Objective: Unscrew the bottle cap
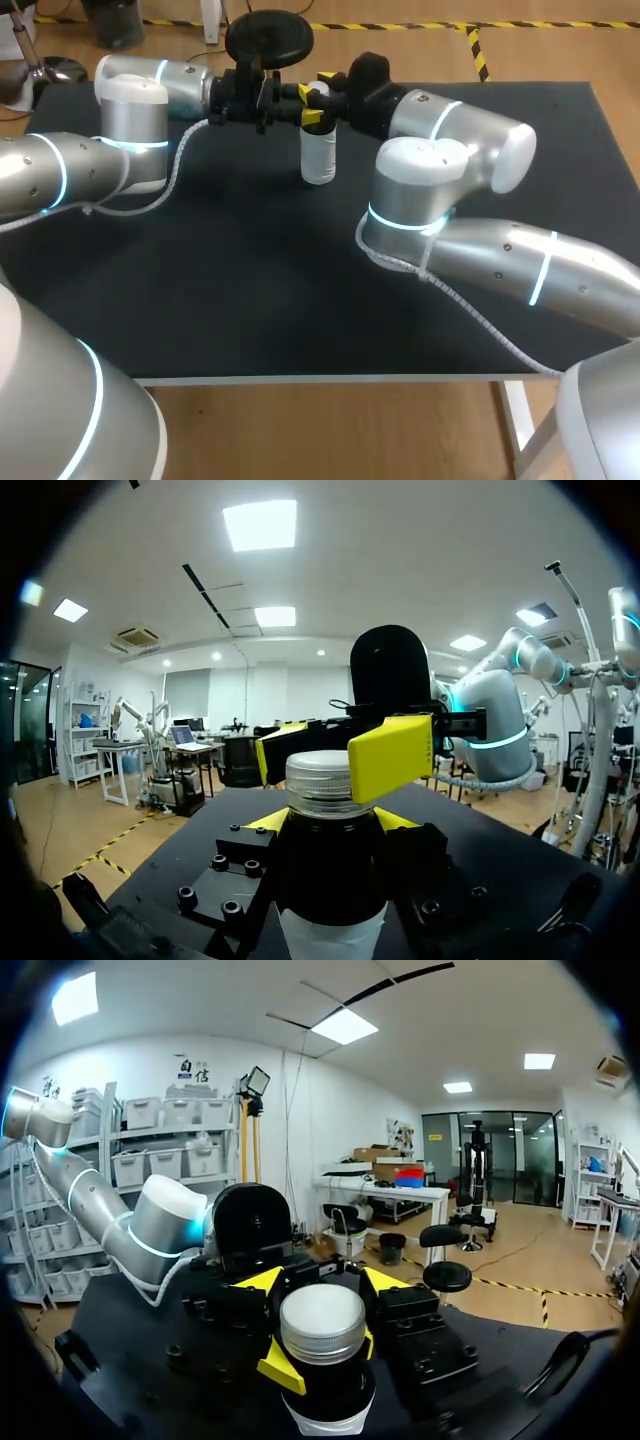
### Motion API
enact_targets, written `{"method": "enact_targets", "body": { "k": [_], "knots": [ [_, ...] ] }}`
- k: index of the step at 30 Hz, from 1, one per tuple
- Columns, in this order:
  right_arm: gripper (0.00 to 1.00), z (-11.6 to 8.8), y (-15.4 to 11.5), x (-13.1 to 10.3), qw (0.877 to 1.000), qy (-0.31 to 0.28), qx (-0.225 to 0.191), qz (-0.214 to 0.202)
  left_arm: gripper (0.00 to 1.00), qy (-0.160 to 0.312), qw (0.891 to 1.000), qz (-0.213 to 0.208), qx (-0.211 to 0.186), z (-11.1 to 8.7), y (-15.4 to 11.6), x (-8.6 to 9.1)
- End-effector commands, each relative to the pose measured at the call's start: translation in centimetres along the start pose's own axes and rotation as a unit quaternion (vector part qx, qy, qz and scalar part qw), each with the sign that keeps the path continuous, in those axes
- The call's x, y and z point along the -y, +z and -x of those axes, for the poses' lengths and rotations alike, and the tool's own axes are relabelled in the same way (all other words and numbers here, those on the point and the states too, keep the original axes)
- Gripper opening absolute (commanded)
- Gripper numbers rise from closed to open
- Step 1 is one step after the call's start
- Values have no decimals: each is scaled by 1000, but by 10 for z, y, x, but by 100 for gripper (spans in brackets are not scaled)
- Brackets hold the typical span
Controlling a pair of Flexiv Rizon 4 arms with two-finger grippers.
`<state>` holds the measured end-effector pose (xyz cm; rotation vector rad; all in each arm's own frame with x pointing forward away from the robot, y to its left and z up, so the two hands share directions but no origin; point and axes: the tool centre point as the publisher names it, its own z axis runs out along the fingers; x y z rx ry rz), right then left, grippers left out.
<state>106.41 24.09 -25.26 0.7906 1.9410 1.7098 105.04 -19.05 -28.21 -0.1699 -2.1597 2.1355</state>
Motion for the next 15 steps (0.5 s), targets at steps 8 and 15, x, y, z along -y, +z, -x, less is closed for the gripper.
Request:
{"method": "enact_targets", "body": {
  "k": [8,15],
  "knots": [
    [0,1,2,-1,1000,3,-6,-3,0,0,1000,1,0,0,1,1],
    [0,4,2,3,1000,11,-23,5,0,0,1000,1,0,0,1,1]
  ]
}}
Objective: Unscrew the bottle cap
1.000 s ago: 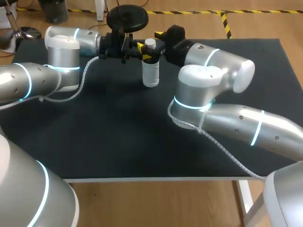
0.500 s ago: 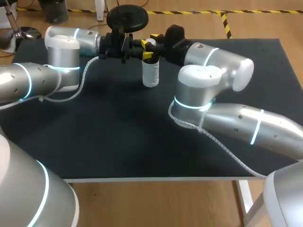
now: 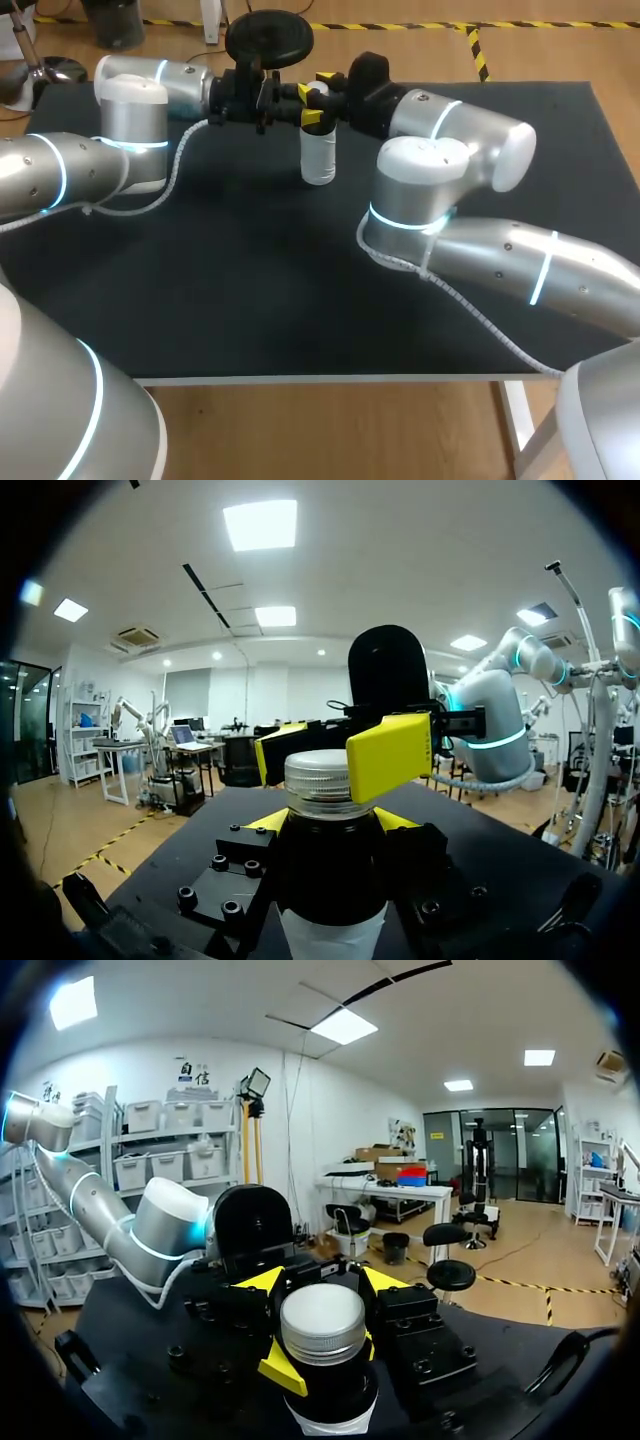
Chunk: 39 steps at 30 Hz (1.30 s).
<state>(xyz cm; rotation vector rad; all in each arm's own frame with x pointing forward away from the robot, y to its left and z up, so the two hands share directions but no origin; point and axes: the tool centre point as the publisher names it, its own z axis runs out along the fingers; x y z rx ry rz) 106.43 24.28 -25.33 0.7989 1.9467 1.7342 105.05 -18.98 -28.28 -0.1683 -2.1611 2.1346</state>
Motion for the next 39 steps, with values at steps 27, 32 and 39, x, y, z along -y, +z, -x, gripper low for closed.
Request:
{"method": "enact_targets", "body": {
  "k": [27,32,39],
  "knots": [
    [0,-5,-1,3,952,-28,-302,46,0,0,1000,0,-1,0,1,1],
    [0,-10,1,4,931,-28,-360,42,0,0,1000,0,-1,0,1,1],
    [0,-15,3,5,890,-24,-454,43,0,0,1000,0,-1,0,1,1]
  ]
}}
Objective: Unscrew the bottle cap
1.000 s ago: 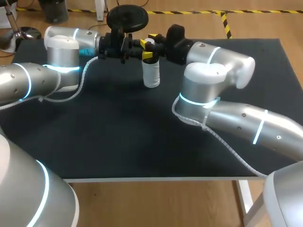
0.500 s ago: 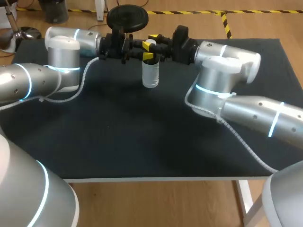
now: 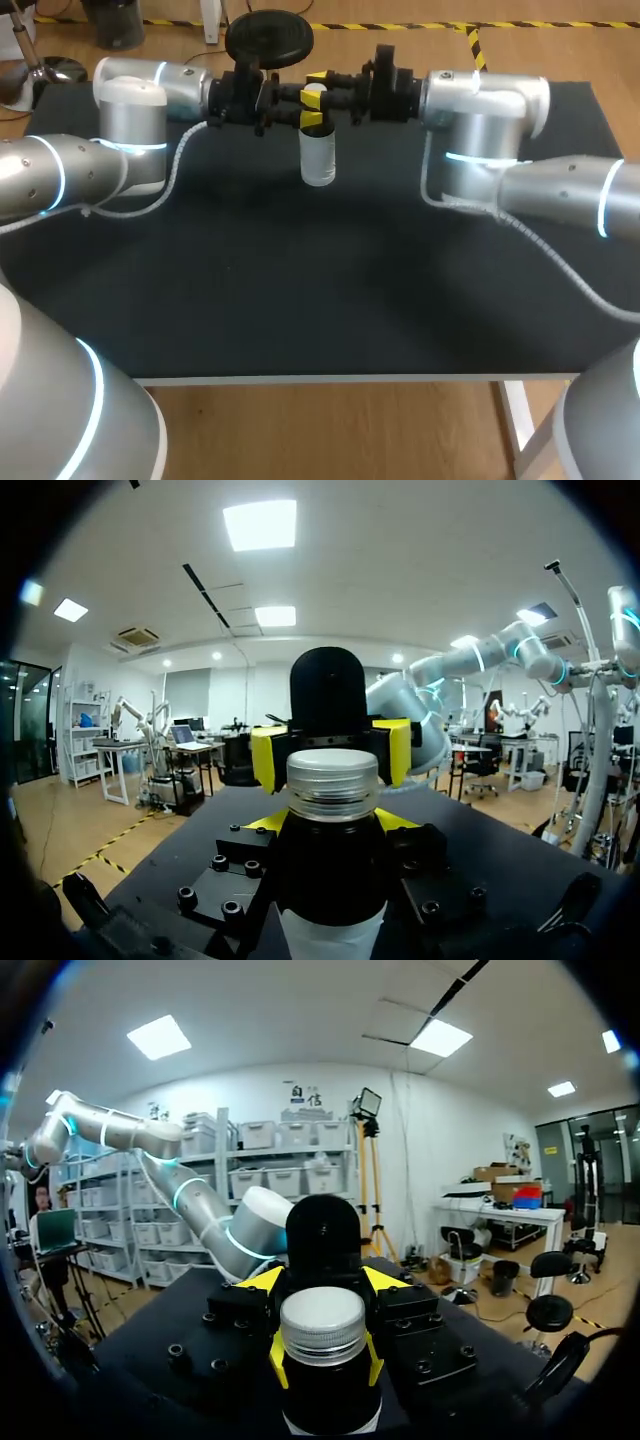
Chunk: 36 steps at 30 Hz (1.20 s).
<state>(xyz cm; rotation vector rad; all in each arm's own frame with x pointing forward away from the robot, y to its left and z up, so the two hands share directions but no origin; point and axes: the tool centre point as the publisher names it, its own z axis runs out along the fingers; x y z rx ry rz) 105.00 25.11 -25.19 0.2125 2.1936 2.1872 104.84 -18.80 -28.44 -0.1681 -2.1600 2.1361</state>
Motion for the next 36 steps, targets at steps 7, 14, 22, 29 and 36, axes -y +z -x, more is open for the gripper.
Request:
{"method": "enact_targets", "body": {
  "k": [7,14,22,29,36],
  "knots": [
    [0,4,2,7,962,14,-271,4,0,0,1000,1,-1,3,3,3],
    [0,2,2,7,935,15,-354,-3,0,0,1000,1,-1,3,3,3],
    [0,-3,3,8,891,19,-454,-4,0,0,1000,1,-1,3,3,3],
    [0,-6,1,10,856,29,-515,12,0,0,1000,1,-1,3,3,3],
    [0,-9,1,4,809,42,-585,39,0,0,1000,1,-1,3,3,3]
  ]
}}
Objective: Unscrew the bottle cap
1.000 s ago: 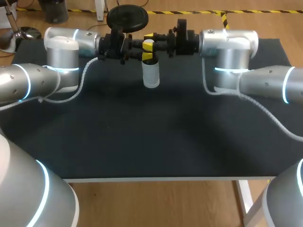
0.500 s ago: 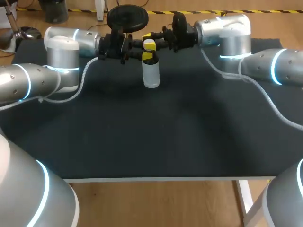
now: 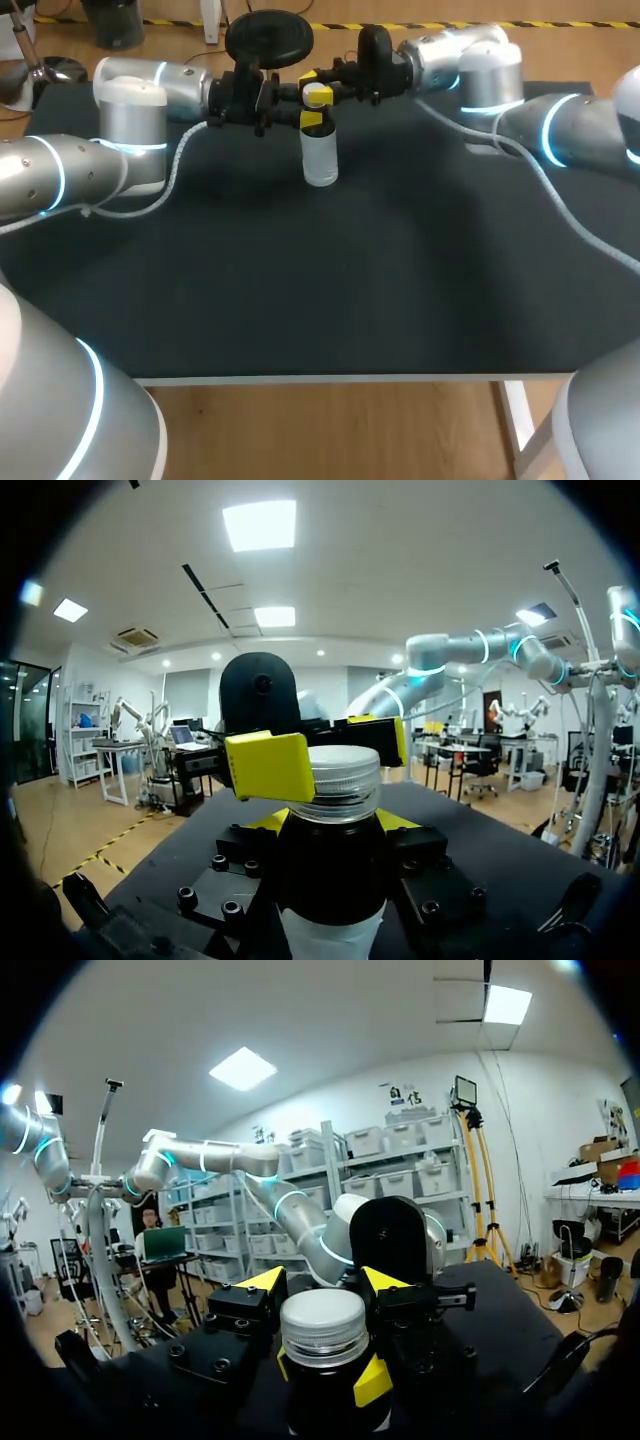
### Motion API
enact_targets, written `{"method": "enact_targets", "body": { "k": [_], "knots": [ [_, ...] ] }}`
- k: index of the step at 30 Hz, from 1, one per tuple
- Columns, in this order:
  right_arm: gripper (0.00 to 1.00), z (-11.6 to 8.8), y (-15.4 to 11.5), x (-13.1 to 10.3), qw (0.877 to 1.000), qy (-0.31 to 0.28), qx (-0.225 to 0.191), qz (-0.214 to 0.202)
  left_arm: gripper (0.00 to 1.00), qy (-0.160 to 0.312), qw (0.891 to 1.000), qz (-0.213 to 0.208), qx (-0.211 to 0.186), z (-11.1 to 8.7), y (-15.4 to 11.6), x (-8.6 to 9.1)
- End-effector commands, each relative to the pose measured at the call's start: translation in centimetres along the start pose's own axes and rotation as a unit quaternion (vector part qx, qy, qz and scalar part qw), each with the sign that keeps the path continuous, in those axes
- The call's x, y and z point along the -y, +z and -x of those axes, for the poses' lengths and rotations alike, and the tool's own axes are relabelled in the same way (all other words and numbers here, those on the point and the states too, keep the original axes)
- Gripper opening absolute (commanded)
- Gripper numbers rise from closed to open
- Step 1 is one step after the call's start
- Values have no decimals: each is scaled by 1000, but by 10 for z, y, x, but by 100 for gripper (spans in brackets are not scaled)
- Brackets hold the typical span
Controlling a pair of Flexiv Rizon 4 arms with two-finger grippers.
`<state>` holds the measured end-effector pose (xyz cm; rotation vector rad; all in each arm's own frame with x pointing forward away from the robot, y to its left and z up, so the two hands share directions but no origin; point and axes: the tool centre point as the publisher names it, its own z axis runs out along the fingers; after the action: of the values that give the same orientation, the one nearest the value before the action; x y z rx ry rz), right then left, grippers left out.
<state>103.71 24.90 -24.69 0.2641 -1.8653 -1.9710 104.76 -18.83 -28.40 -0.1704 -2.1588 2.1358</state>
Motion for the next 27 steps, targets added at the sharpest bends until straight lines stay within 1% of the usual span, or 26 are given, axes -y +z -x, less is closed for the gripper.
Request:
{"method": "enact_targets", "body": {
  "k": [1,4,10,17,19,23,27],
  "knots": [
    [0,7,1,7,938,2,-347,7,0,0,1000,1,0,3,2,2],
    [0,6,2,5,936,-5,-352,-1,0,0,1000,1,0,3,2,2],
    [0,5,-1,-3,945,-38,-324,-20,0,0,1000,1,0,3,2,2],
    [0,3,-4,-20,945,-47,-321,-32,0,0,1000,1,0,3,2,2],
    [0,3,-5,-24,947,-49,-314,-37,0,0,1000,1,0,3,2,2],
    [0,2,-11,-30,954,-54,-293,-45,0,0,1000,1,0,3,2,2],
    [0,-3,-26,-36,964,-62,-253,-47,0,0,1000,1,0,3,2,2]
  ]
}}
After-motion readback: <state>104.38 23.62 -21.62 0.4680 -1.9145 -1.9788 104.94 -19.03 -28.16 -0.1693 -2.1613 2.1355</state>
